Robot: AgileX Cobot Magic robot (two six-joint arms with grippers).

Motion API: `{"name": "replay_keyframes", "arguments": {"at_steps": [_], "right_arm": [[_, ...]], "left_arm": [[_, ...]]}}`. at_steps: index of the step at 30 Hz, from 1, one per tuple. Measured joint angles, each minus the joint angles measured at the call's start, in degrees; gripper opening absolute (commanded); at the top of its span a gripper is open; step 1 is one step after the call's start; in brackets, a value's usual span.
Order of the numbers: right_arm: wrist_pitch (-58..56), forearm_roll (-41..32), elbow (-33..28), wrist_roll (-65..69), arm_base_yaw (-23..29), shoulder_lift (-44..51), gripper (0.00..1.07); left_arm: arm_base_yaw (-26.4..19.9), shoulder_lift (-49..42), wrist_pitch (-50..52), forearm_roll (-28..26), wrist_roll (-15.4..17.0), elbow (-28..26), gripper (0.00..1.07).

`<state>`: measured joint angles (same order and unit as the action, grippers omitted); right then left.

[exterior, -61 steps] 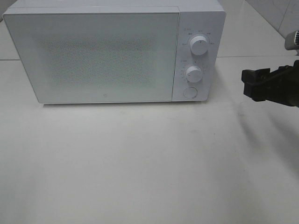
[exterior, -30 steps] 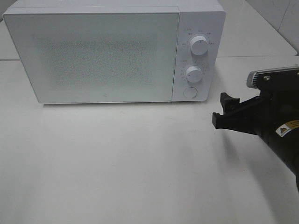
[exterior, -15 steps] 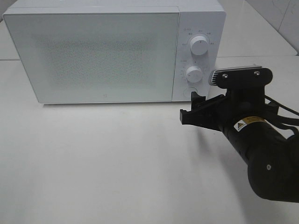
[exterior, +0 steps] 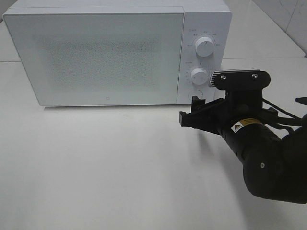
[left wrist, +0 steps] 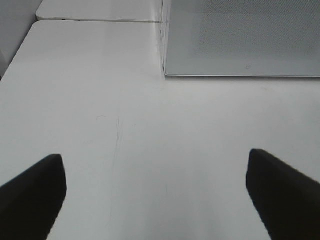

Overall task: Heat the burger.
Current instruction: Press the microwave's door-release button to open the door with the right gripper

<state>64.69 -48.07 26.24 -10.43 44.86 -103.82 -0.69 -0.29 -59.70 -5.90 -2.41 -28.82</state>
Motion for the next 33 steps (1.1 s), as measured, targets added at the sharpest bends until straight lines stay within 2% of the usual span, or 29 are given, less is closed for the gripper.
{"name": "replay_keyframes", "arguments": {"at_steps": [6,9,11,13,14,16,18,19,22,24,25,27,30,31,33], "right_arm": [[-0.2,-0.2,0.0,8.7,0.0,0.0,0.69],[-0.2,-0.2,0.0,20.3,0.0,0.0,0.65],[-0.2,-0.2,0.0,23.0,0.0,0.0,0.63],[-0.2,-0.2,0.0,32.7,0.0,0.0,0.59],[-0.2,-0.2,0.0,32.7,0.0,0.0,0.59],[-0.4,-0.2,0.0,47.2,0.0,0.0,0.51],[-0.6,-0.2,0.0,50.3,0.0,0.0,0.48],[-0.9,-0.2,0.0,57.9,0.0,0.0,0.43],[-0.9,-0.2,0.0,61.5,0.0,0.0,0.40],[-0.9,-0.2,0.0,73.1,0.0,0.0,0.28],[-0.9,-0.2,0.0,73.1,0.0,0.0,0.28],[-0.9,-0.2,0.0,79.1,0.0,0.0,0.15],[-0.9,-0.2,0.0,81.1,0.0,0.0,0.13],[-1.1,-0.2,0.0,84.2,0.0,0.0,0.07],[-1.6,-0.2,0.0,85.5,0.0,0.0,0.04]], "left_arm": [[0.0,0.0,0.0,0.0,0.0,0.0,0.90],[0.0,0.0,0.0,0.0,0.0,0.0,0.90],[0.0,0.0,0.0,0.0,0.0,0.0,0.90],[0.0,0.0,0.0,0.0,0.0,0.0,0.90],[0.0,0.0,0.0,0.0,0.0,0.0,0.90],[0.0,0.0,0.0,0.0,0.0,0.0,0.90],[0.0,0.0,0.0,0.0,0.0,0.0,0.90],[0.0,0.0,0.0,0.0,0.0,0.0,0.90],[0.0,0.0,0.0,0.0,0.0,0.0,0.90],[0.0,0.0,0.0,0.0,0.0,0.0,0.90],[0.0,0.0,0.0,0.0,0.0,0.0,0.90],[0.0,0.0,0.0,0.0,0.0,0.0,0.90],[0.0,0.0,0.0,0.0,0.0,0.0,0.90],[0.0,0.0,0.0,0.0,0.0,0.0,0.90],[0.0,0.0,0.0,0.0,0.0,0.0,0.90]]}}
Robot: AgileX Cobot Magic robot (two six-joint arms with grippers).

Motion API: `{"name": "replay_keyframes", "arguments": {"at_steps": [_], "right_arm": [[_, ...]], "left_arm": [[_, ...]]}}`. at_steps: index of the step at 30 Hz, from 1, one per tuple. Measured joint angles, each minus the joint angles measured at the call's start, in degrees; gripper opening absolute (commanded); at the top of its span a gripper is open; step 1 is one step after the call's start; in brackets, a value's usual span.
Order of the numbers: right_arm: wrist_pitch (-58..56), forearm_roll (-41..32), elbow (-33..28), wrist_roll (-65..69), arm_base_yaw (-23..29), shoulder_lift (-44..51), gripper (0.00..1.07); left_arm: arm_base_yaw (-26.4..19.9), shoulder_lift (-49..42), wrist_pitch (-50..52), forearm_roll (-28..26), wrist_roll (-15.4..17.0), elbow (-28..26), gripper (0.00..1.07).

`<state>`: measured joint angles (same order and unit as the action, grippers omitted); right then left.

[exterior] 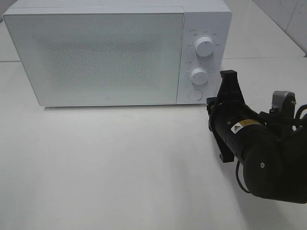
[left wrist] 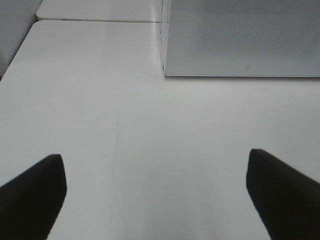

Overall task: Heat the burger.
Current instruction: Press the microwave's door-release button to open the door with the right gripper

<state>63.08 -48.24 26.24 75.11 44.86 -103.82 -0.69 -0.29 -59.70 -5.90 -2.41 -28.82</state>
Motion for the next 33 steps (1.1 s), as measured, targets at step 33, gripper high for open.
{"name": "replay_keyframes", "arguments": {"at_steps": [33], "right_arm": [[-8.3,3.6,11.3,3.3,-8.1,-9.2,0.00]], "left_arm": [[0.0,0.0,0.0,0.0,0.0,0.0,0.90]]}}
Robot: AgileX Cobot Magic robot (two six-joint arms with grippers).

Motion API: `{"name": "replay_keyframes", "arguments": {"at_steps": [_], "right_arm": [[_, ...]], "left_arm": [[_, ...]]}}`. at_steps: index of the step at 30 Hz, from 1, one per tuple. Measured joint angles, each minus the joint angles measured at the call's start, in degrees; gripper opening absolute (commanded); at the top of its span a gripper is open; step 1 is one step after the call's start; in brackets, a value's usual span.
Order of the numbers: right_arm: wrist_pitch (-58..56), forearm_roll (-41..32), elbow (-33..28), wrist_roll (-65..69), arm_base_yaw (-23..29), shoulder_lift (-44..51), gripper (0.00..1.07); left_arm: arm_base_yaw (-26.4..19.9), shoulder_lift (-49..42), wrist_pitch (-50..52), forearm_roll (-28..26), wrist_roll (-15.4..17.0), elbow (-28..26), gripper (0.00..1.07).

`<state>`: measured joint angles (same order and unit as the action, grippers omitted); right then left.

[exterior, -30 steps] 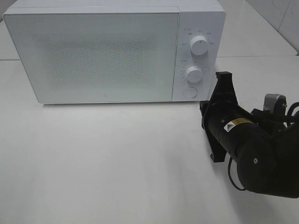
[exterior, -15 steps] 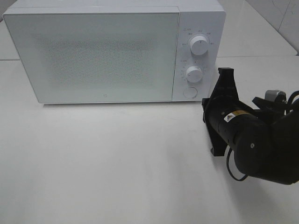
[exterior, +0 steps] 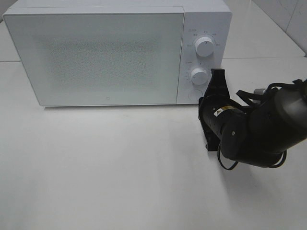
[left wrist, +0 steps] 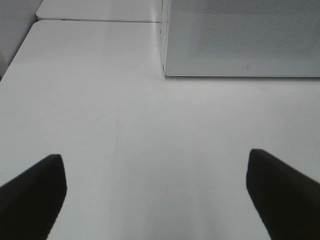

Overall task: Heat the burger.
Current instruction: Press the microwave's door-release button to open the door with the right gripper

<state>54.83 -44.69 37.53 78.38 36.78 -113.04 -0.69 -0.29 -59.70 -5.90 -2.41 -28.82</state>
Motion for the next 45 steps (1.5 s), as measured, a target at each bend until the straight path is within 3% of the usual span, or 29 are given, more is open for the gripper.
{"name": "replay_keyframes", "arguments": {"at_steps": [21,45], "right_arm": [[-1.2,3.6,10.5,0.1,-4.8,-9.1,0.00],[-2.9,0.5,15.8,-3.4,-5.0,-11.6,0.00]], "left_arm": [[0.0,0.0,0.0,0.0,0.0,0.0,0.90],[0.0,0.0,0.0,0.0,0.0,0.0,0.90]]}}
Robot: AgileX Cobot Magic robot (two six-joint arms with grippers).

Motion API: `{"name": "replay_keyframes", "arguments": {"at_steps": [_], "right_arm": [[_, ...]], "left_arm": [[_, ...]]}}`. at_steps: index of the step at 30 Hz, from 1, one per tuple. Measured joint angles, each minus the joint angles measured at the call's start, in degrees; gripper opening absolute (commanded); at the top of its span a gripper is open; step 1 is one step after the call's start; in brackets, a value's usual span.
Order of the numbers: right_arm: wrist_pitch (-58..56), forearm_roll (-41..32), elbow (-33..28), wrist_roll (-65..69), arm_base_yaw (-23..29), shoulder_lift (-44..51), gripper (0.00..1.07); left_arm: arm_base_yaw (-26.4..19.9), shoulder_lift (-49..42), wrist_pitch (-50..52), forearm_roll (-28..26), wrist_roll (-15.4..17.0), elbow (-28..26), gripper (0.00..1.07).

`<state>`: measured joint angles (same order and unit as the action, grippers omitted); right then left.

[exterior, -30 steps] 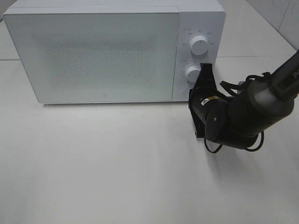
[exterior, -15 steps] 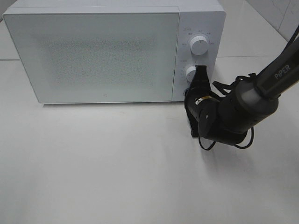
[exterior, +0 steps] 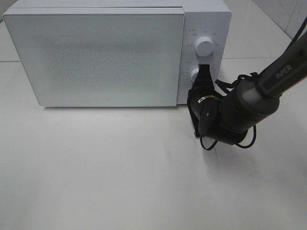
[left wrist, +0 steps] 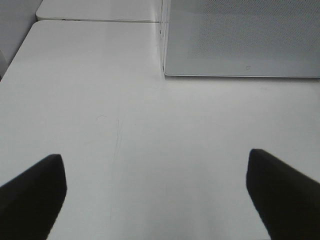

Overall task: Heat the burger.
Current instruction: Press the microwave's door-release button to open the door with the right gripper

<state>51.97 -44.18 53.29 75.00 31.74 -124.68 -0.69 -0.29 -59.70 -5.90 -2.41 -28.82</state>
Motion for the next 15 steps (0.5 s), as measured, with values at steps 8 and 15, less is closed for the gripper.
{"name": "replay_keyframes", "arguments": {"at_steps": [8,15], "right_arm": [[-0.1,-1.9,1.4,-2.6,0.3,-1.1,0.00],[-0.1,-2.8,1.7,-3.7,0.5,-1.2,0.00]], "left_arm": [[0.0,0.0,0.0,0.0,0.0,0.0,0.90],[0.0,0.0,0.0,0.0,0.0,0.0,0.90]]}}
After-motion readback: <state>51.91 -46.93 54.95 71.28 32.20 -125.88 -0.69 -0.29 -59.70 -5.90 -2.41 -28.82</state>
